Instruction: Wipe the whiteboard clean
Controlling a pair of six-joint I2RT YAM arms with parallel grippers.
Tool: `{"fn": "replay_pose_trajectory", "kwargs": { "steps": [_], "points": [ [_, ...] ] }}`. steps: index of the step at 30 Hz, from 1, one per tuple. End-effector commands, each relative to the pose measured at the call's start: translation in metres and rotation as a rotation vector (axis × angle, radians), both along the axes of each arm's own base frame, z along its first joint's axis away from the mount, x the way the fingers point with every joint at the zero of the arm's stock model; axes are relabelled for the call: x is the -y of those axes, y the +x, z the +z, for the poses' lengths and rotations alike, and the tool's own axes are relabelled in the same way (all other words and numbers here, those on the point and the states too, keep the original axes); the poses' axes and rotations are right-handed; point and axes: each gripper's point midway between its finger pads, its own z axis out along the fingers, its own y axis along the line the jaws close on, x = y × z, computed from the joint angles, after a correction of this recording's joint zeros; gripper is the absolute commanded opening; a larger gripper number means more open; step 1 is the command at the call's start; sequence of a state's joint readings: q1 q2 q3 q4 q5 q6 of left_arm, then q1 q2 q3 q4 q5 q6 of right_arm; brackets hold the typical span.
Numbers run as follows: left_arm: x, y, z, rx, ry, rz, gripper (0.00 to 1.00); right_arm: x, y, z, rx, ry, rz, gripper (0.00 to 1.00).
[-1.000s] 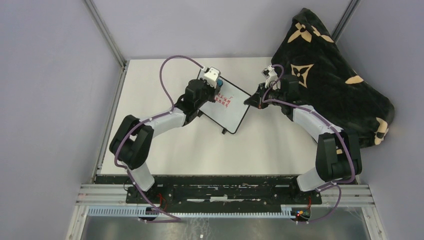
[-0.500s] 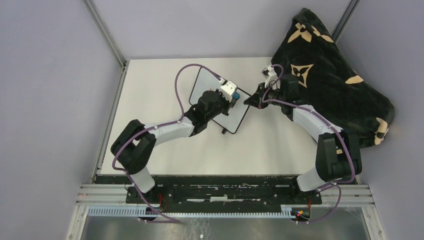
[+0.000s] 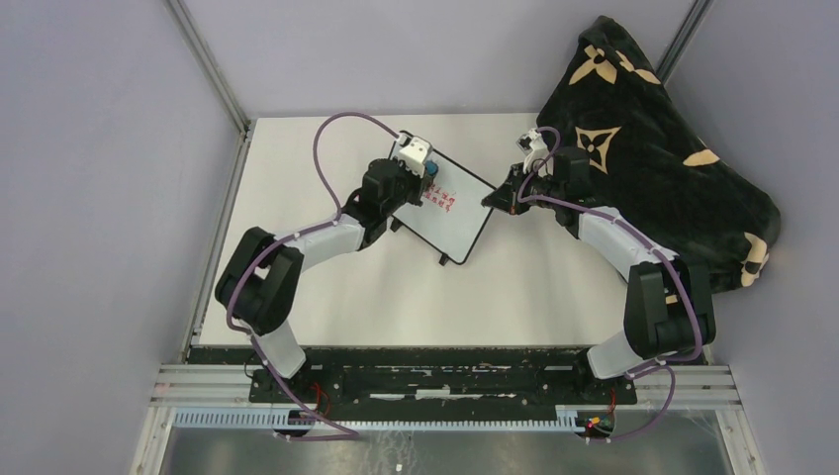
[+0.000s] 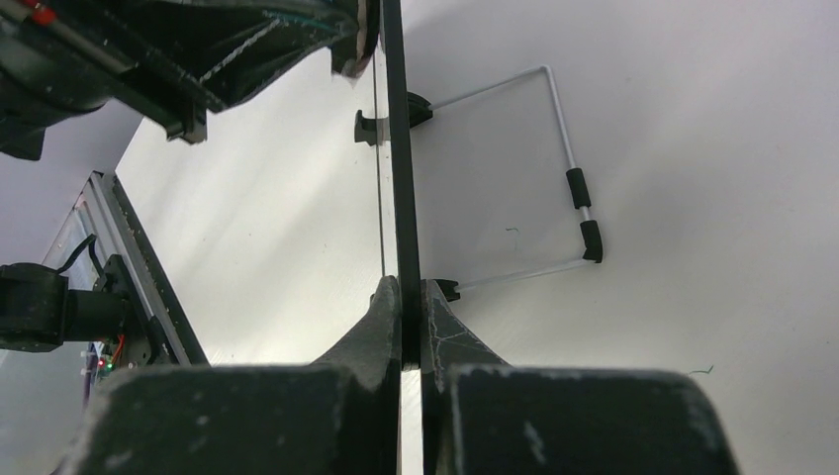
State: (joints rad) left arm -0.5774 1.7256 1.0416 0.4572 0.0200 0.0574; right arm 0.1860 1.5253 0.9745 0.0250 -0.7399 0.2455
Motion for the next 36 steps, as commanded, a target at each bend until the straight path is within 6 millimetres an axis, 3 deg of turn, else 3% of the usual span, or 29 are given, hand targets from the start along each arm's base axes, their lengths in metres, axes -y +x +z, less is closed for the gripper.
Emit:
{"fn": "replay_pose_trajectory", "kwargs": {
  "steps": [1, 6, 16, 21, 24, 28, 32, 33, 36],
  "points": [
    [-0.031, 0.028, -0.011, 0.017, 0.08, 0.099, 0.03, -0.003, -0.015, -0.028, -0.054, -0.077, 0.058, 0.01],
    [-0.013, 0.013, -0.011, 0.004, 0.064, 0.041, 0.03, -0.002, -0.016, -0.028, -0.053, -0.08, 0.058, 0.01],
    [0.058, -0.066, -0.002, -0.008, 0.039, -0.149, 0.03, -0.004, -0.016, -0.029, -0.056, -0.082, 0.065, 0.01],
    [0.076, -0.085, 0.0, -0.021, 0.018, -0.198, 0.03, -0.004, -0.017, -0.027, -0.056, -0.084, 0.067, 0.01],
    [0.074, -0.079, -0.005, -0.02, 0.04, -0.168, 0.03, -0.005, -0.017, -0.027, -0.059, -0.082, 0.069, 0.01],
    [0.057, -0.06, -0.014, -0.007, 0.068, -0.115, 0.03, -0.005, -0.018, -0.028, -0.063, -0.08, 0.073, 0.01],
    [0.031, -0.035, -0.022, -0.01, 0.082, -0.051, 0.03, -0.005, -0.019, -0.027, -0.061, -0.08, 0.073, 0.01],
    [0.011, -0.018, -0.026, 0.002, 0.105, -0.003, 0.03, -0.005, -0.019, -0.028, -0.061, -0.08, 0.073, 0.01],
    [-0.011, -0.002, -0.026, 0.016, 0.12, 0.049, 0.03, -0.006, -0.02, -0.028, -0.063, -0.081, 0.072, 0.01]
  ]
}}
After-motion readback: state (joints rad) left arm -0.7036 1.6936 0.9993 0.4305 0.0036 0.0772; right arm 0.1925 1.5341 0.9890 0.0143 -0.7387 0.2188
